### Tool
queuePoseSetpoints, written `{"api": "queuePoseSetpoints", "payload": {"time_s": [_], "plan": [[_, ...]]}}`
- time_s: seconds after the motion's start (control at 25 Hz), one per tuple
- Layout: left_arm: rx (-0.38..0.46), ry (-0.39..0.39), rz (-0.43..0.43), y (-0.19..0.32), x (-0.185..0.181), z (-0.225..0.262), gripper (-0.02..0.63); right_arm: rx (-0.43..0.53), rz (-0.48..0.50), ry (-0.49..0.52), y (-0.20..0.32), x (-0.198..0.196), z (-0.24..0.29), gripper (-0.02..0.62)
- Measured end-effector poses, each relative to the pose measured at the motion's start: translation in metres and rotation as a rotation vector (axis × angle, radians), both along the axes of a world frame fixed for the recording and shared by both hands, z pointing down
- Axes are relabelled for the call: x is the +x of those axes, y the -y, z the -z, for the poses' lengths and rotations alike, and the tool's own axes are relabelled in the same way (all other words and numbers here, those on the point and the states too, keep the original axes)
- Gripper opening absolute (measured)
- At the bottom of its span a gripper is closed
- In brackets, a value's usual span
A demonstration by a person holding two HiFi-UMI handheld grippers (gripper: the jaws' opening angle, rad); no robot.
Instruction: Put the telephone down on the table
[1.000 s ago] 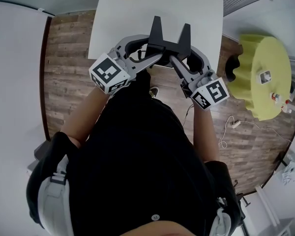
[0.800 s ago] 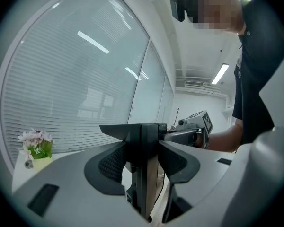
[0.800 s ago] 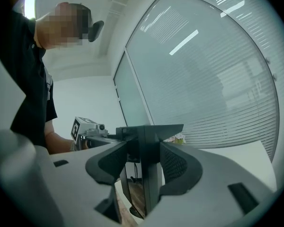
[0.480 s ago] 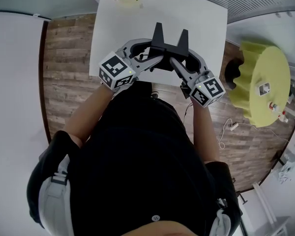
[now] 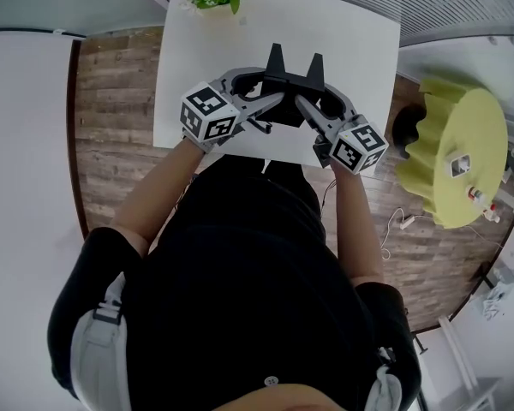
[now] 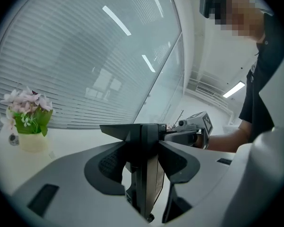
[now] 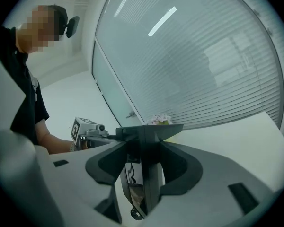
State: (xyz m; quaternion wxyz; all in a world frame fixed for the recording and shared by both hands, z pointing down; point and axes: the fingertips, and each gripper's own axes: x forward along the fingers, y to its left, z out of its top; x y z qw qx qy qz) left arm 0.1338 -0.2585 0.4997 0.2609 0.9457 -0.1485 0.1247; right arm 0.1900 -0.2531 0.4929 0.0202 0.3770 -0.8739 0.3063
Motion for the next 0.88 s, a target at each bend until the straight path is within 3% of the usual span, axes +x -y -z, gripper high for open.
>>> {"api": "queuePoseSetpoints", "payload": {"time_s": [0.44, 0.88], "plan": [[-0.116, 0.041, 0.05, 0.048, 0.026, -0.073, 0.216, -0.145, 0.027, 0.044, 0.051, 0.027, -0.074, 0.229], [-0.182, 0.075, 0.06, 0.08, 0.033, -0.131, 0.216, -0.223, 0.04, 0.048, 0.083, 0.033, -0.133, 0.229]]}}
